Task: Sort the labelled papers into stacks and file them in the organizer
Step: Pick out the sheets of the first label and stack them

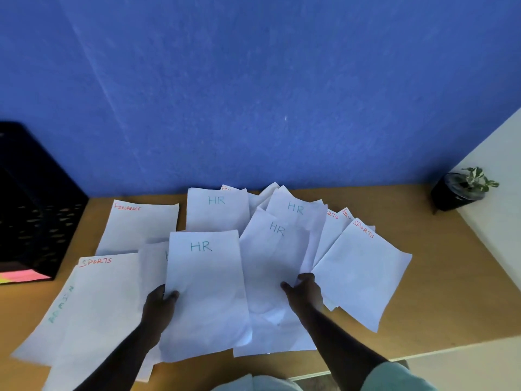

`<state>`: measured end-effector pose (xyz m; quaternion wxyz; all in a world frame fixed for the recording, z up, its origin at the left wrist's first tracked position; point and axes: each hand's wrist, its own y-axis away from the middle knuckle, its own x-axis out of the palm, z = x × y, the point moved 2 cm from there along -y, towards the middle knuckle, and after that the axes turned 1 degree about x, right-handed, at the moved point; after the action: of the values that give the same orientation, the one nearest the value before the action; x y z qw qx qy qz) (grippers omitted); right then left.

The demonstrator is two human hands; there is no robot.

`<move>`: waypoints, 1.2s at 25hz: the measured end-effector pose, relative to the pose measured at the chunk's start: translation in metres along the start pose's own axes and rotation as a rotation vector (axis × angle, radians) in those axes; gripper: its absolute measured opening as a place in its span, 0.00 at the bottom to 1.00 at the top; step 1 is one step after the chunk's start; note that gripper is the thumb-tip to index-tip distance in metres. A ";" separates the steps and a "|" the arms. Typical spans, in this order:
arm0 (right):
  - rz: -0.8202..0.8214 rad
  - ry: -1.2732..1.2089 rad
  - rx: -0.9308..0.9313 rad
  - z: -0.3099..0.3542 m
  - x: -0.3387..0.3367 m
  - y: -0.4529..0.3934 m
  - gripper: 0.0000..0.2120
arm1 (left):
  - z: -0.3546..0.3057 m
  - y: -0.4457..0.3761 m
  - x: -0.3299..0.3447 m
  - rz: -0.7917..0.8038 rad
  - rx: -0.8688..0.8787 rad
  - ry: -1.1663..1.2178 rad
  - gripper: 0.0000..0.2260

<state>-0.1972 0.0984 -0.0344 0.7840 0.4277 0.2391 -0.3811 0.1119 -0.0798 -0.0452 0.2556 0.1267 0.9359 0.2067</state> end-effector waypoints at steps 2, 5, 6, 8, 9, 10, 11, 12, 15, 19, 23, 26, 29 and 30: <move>-0.016 -0.038 0.027 0.003 0.003 0.003 0.08 | 0.003 0.000 -0.007 0.003 0.010 -0.006 0.08; -0.079 -0.218 0.034 0.009 -0.006 0.008 0.05 | 0.003 0.002 -0.013 0.019 0.026 0.031 0.10; -0.123 -0.283 0.014 0.009 -0.011 0.007 0.06 | 0.002 0.002 -0.014 0.033 0.027 0.068 0.10; -0.185 -0.411 -0.037 0.010 -0.020 0.008 0.05 | 0.000 0.002 -0.019 0.061 0.022 0.174 0.11; -0.186 -0.465 -0.058 0.012 -0.024 0.011 0.04 | -0.002 0.002 -0.022 0.076 0.018 0.224 0.11; -0.175 -0.512 -0.072 0.013 -0.026 0.014 0.02 | -0.005 0.001 -0.026 0.087 0.018 0.267 0.11; -0.155 -0.553 -0.080 0.015 -0.029 0.018 0.02 | -0.008 0.000 -0.028 0.105 0.021 0.305 0.10; -0.126 -0.589 -0.089 0.017 -0.030 0.024 0.04 | -0.012 -0.001 -0.029 0.124 0.023 0.335 0.10; -0.017 -0.655 -0.140 0.028 -0.024 0.052 0.07 | -0.026 -0.001 -0.025 0.212 0.025 0.400 0.10; 0.130 -0.551 -0.214 0.035 0.003 0.078 0.09 | -0.034 0.006 -0.008 0.326 0.064 0.355 0.11; 0.313 -0.486 -0.223 0.044 0.023 0.090 0.11 | -0.028 0.013 -0.001 0.358 0.070 0.330 0.13; 0.255 -0.507 -0.213 0.040 0.025 0.076 0.15 | -0.021 0.014 -0.003 0.361 0.067 0.293 0.15; -0.125 -0.369 -0.102 0.027 0.006 0.036 0.11 | -0.013 0.014 -0.007 0.262 0.072 0.240 0.14; -0.217 -0.238 -0.052 0.021 -0.004 0.021 0.14 | -0.011 0.014 -0.007 0.225 0.062 0.226 0.14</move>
<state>-0.1821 0.0890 -0.0099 0.7717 0.3308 0.1989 -0.5054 0.1139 -0.0736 -0.0273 0.1198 0.2146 0.9445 0.2179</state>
